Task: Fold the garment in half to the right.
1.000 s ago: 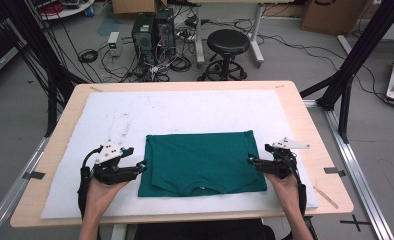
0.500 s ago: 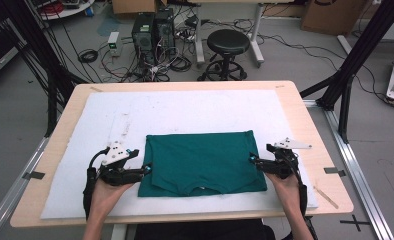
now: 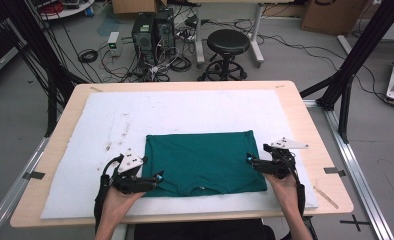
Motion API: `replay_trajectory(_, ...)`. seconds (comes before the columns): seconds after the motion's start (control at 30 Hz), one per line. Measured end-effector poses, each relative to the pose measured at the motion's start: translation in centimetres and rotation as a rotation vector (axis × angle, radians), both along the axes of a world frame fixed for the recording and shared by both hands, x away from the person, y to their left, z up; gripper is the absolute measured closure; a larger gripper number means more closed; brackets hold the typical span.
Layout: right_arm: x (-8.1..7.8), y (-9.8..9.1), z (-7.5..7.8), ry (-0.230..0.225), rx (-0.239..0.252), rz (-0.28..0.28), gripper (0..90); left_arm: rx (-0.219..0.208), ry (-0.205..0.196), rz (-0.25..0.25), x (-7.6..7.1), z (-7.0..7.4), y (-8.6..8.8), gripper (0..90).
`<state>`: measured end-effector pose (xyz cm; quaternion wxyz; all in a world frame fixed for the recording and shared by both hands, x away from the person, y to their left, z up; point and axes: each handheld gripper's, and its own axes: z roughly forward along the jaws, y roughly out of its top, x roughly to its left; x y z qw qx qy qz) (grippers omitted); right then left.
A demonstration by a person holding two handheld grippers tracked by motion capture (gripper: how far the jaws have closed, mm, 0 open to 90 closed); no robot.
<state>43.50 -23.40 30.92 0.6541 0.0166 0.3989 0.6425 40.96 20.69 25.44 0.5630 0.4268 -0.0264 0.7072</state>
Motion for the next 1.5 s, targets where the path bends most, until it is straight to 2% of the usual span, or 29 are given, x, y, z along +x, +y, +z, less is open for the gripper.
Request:
replay_trajectory(0.1, -0.2, 0.0, 0.0, -0.007, 0.000, 0.001, 21.6, -0.047, 0.002, 0.029, 0.6, -0.1, 0.0, 24.1)
replay_trajectory(0.23, -0.1, -0.1, 0.0, -0.001, 0.001, 0.004, 21.6, -0.119, 0.027, 0.067, 1.8, -0.2, 0.2, 24.1)
replay_trajectory(0.33, 0.0, 0.0, -0.1, 0.008, 0.003, 0.003, 21.6, -0.147, 0.039, 0.095, 2.4, -0.4, 0.3, 24.1)
replay_trajectory(0.4, -0.1, 0.0, 0.0, 0.001, -0.001, 0.001, 21.5, -0.161, 0.055, 0.097, 2.6, -0.6, 0.5, 24.1)
replay_trajectory(0.6, -0.1, 0.5, 0.0, 0.000, -0.017, 0.000, 21.6, -0.160, 0.093, 0.033, 3.2, -0.6, 1.2, 24.2)
replay_trajectory(0.7, -0.2, 0.8, -0.1, 0.004, -0.026, -0.001, 21.6, -0.144, 0.087, 0.038, 3.2, -0.8, 1.2, 27.4)
replay_trajectory(0.77, -0.3, 1.1, -0.2, 0.006, -0.032, 0.001, 21.5, -0.140, 0.091, 0.022, 3.2, -0.8, 1.2, 31.3)
replay_trajectory(0.83, -0.6, 1.5, -0.2, -0.001, -0.051, 0.006, 21.5, -0.138, 0.104, 0.005, 3.3, -0.9, 1.3, 35.4)
replay_trajectory(0.97, -1.1, 2.6, 0.0, 0.005, -0.097, 0.019, 21.6, -0.136, 0.099, -0.010, 3.4, -1.1, 1.3, 38.6)
replay_trajectory(1.13, -1.2, 4.1, 1.1, 0.021, -0.115, 0.020, 21.5, -0.111, 0.098, -0.026, 3.4, -1.2, 1.3, 48.8)
replay_trajectory(1.3, -1.5, 5.9, 2.5, 0.042, -0.151, -0.011, 21.6, -0.098, 0.107, -0.037, 3.4, -1.2, 1.4, 51.4)
replay_trajectory(1.4, -1.9, 6.9, 3.3, 0.064, -0.187, -0.008, 21.6, -0.092, 0.103, -0.035, 3.4, -1.2, 1.4, 52.1)
replay_trajectory(1.5, -2.4, 8.5, 4.2, 0.054, -0.228, -0.031, 21.5, -0.066, 0.101, -0.029, 3.4, -1.2, 1.2, 57.3)
